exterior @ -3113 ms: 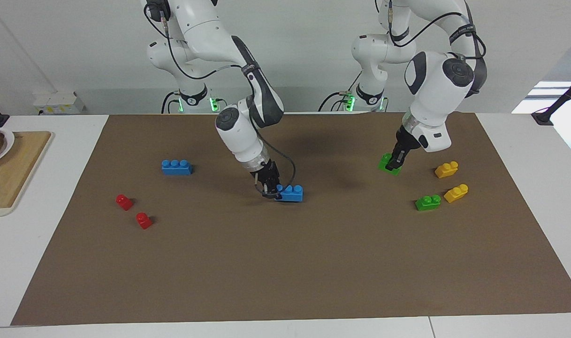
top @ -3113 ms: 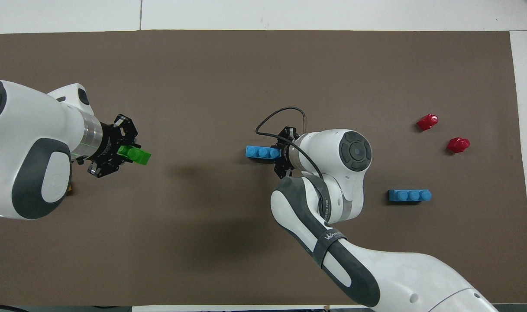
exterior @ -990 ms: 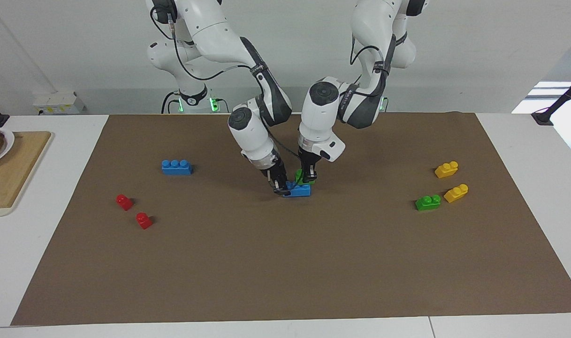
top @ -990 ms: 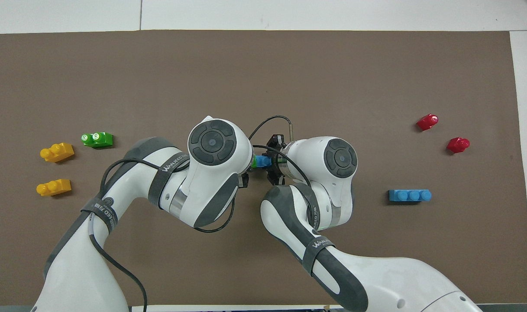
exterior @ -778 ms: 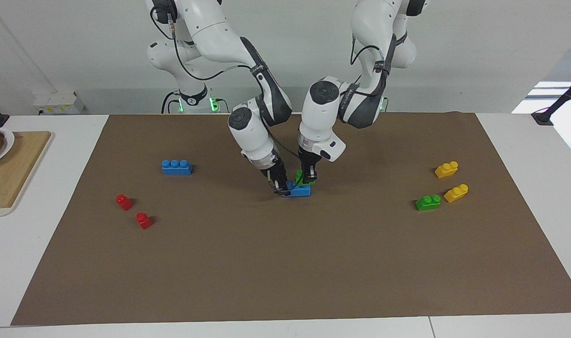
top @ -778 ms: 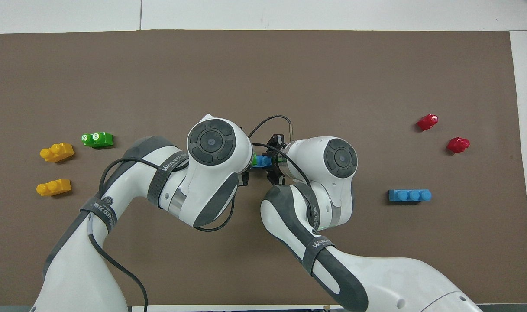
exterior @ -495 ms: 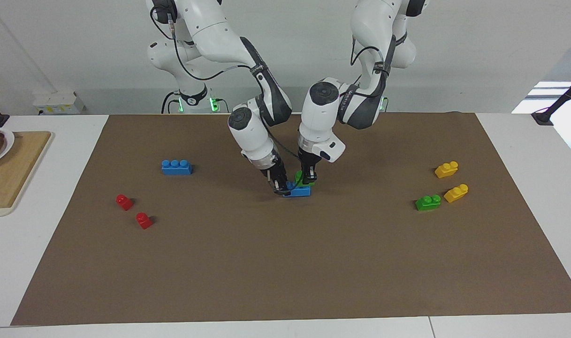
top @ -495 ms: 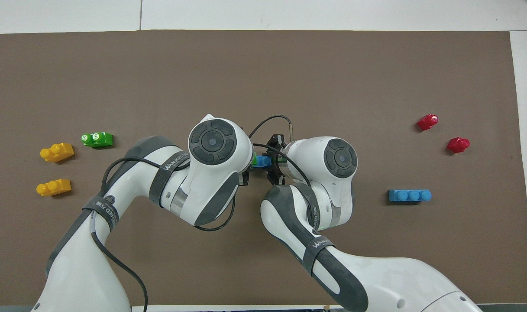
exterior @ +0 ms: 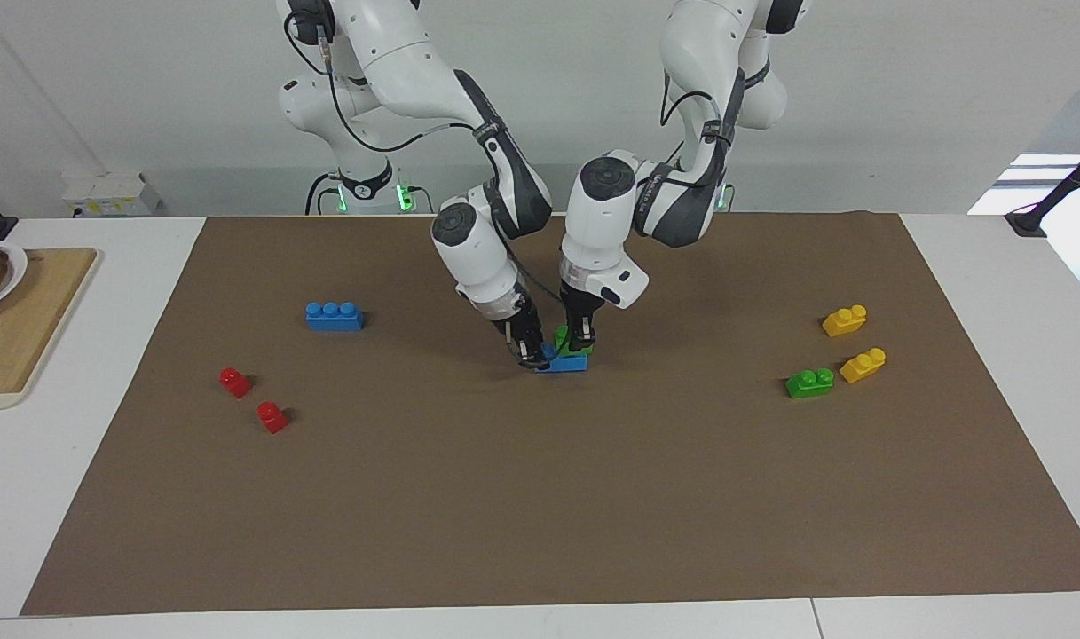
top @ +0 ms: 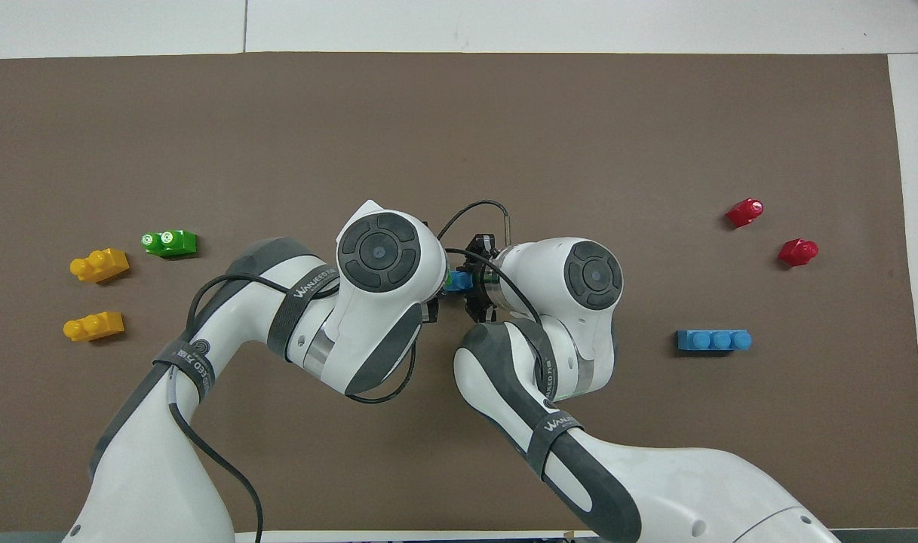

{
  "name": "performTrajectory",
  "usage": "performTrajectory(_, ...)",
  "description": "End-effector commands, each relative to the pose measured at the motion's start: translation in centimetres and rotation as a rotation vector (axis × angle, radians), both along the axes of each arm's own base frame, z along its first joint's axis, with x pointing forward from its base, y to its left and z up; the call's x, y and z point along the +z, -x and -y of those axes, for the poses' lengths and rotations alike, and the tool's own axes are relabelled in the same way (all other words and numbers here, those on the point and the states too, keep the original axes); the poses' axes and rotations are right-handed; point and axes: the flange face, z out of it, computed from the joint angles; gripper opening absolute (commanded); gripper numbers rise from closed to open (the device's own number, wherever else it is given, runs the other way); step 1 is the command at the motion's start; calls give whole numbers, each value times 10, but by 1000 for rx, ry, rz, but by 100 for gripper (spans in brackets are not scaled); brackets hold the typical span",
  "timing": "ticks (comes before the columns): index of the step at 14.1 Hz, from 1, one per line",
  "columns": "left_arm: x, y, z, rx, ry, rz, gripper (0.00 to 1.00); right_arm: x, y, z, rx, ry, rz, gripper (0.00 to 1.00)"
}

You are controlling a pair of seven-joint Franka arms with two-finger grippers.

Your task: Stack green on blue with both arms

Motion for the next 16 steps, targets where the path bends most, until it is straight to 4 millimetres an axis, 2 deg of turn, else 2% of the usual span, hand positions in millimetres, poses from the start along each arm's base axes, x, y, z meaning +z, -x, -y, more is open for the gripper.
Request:
performTrajectory(1,-16,-5,4,16,-20,14,0,-14,4,14,4,12,-20,0)
performTrajectory(7,-18,-4,6,10,-24,18,0,-14,4,15,4,12,-21,0)
performTrajectory(13,-44,-5,5,-24,-75,15,0,-16,4,19,-1,15,-23,0)
performTrajectory(16,-46,-4,6,-23,-74,12,0,-16,4,19,0,15,-22,0)
